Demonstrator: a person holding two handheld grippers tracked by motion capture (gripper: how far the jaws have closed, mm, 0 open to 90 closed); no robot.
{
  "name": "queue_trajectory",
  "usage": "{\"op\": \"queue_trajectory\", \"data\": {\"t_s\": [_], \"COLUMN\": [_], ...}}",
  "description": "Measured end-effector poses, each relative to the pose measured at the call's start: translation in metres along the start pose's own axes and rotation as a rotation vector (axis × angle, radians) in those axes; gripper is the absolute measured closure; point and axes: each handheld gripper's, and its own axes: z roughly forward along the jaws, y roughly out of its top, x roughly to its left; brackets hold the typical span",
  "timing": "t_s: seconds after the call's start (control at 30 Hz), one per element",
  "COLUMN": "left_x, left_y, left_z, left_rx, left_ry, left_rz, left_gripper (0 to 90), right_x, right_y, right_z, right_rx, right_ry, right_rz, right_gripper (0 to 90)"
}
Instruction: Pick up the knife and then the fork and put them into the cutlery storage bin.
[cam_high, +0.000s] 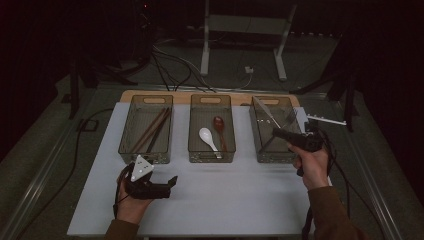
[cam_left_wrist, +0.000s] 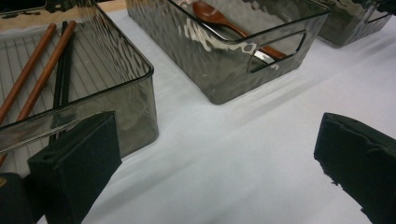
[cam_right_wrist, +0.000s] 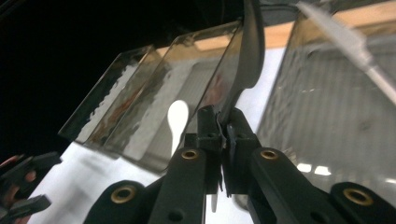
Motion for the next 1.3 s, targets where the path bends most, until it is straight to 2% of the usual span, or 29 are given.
{"op": "queue_trajectory", "data": {"t_s": [0.17, 0.43, 0.57, 0.93, 1.3], "left_x": [0.0, 0.0, 0.0, 0.0, -0.001], "left_y": [-0.001, -0.002, -0.002, -0.003, -0.003], "left_z": [0.001, 0.002, 0.002, 0.004, 0.003], "left_rx": [-0.002, 0.002, 0.003, 0.006, 0.004], "left_ry": [0.001, -0.001, -0.001, -0.002, -0.003], "left_rz": [-0.001, 0.0, -0.003, 0.0, 0.001], "left_gripper": [1.7, 1.7, 1.7, 1.7, 1.7], "right_x": [-0.009, -0.027, -0.034, -0.045, -0.056], "right_y": [0.01, 0.012, 0.01, 0.011, 0.012], "right_z": [-0.008, 0.0, 0.005, 0.014, 0.019], "right_rx": [-0.03, 0.011, 0.036, 0.085, 0.092], "right_ry": [-0.047, -0.158, -0.189, -0.227, -0.256], "right_rz": [0.013, 0.007, 0.011, 0.017, 0.037], "right_gripper": [87.6, 87.6, 87.6, 87.5, 87.4]}}
